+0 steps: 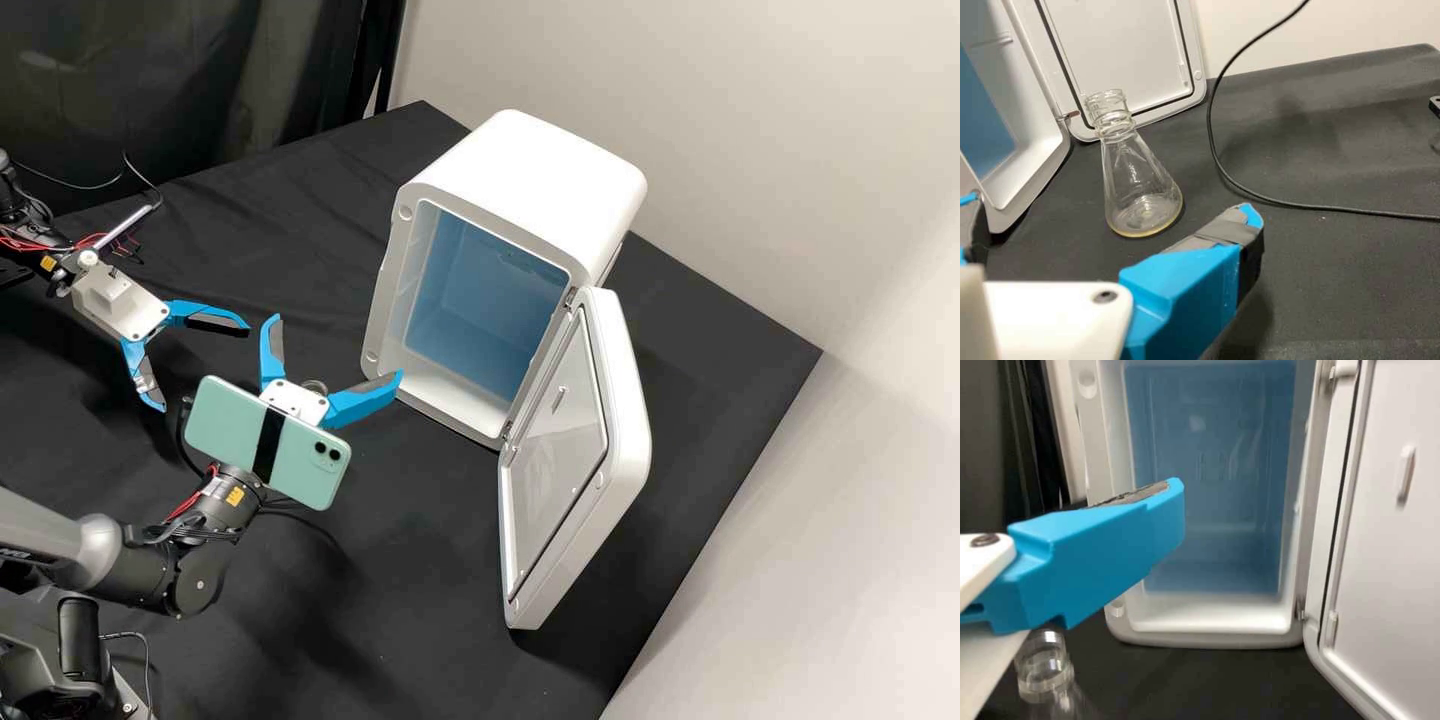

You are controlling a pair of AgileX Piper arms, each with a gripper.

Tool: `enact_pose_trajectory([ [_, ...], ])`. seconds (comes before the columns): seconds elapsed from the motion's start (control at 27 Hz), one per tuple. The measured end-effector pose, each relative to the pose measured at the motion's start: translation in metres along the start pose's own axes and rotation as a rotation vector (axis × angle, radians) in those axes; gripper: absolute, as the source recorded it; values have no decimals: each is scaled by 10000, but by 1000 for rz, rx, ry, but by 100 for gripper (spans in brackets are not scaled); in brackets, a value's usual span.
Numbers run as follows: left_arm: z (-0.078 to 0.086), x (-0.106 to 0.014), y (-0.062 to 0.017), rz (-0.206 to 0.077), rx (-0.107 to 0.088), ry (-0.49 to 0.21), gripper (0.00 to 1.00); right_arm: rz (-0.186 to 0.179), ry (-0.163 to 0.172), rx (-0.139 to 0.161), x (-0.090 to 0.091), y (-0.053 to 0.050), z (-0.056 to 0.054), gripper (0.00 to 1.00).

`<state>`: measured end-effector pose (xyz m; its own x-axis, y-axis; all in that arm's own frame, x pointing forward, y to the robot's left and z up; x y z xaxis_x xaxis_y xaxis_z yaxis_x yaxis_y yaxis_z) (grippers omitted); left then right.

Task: Place the flask in the incubator

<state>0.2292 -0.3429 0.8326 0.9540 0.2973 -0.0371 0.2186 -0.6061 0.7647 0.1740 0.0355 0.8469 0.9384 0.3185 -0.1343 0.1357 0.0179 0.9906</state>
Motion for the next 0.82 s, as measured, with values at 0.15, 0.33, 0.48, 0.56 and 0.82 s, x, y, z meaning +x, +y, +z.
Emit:
enact_pose_trajectory([
  [0.15,0,0,0,0,0,0,100,28,49,10,24,-1,-112,100],
  [0.33,0,0,0,0,0,0,100,-26,99,26,111,-60,-165,100],
  [0.48,0,0,0,0,0,0,100,-80,108,54,207,-125,-135,100],
  [0.56,0,0,0,0,0,0,100,-100,111,60,243,-150,-121,100],
  [0.82,0,0,0,0,0,0,100,-201,113,48,334,-313,-51,100],
])
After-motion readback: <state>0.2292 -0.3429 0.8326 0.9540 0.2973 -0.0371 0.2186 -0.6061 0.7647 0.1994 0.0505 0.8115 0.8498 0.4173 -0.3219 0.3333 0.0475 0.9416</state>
